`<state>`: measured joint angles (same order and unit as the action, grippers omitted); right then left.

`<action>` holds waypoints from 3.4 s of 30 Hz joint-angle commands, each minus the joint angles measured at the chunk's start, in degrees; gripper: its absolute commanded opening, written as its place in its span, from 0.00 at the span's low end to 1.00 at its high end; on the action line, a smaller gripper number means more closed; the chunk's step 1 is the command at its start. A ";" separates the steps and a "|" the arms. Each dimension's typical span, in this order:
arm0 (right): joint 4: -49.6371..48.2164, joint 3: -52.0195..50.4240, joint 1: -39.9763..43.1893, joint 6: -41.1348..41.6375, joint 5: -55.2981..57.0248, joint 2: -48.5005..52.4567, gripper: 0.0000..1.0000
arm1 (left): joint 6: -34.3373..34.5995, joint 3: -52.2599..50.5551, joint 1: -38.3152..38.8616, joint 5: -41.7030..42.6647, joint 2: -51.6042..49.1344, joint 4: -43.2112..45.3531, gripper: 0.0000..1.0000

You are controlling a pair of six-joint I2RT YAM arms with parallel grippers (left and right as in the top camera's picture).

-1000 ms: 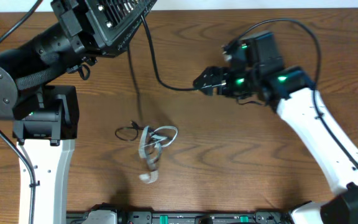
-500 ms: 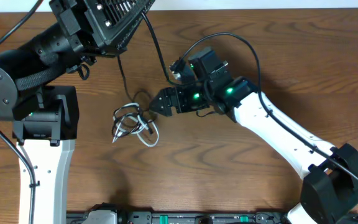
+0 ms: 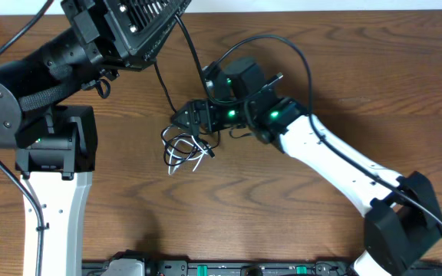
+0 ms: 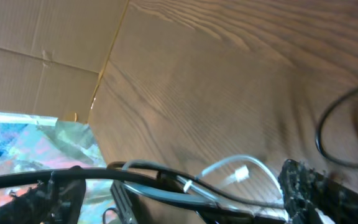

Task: Untangle cables

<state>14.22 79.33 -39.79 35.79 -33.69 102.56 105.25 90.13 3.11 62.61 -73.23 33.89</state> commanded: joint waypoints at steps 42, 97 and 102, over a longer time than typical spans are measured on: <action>33.07 0.07 4.92 -14.05 12.13 -28.85 0.01 | -46.40 1.60 -21.38 -6.01 -1.57 -67.67 0.07; 34.36 0.04 5.20 -36.96 -13.88 -31.67 0.01 | -48.89 1.55 -15.82 7.72 -1.73 -107.38 0.71; 34.38 0.04 5.18 -36.94 -13.92 -31.67 0.01 | -46.69 1.55 -12.63 7.69 -1.70 -107.38 0.71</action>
<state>48.88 79.05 -34.94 0.54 -44.91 71.20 55.75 91.22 -11.35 68.14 -75.00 -73.45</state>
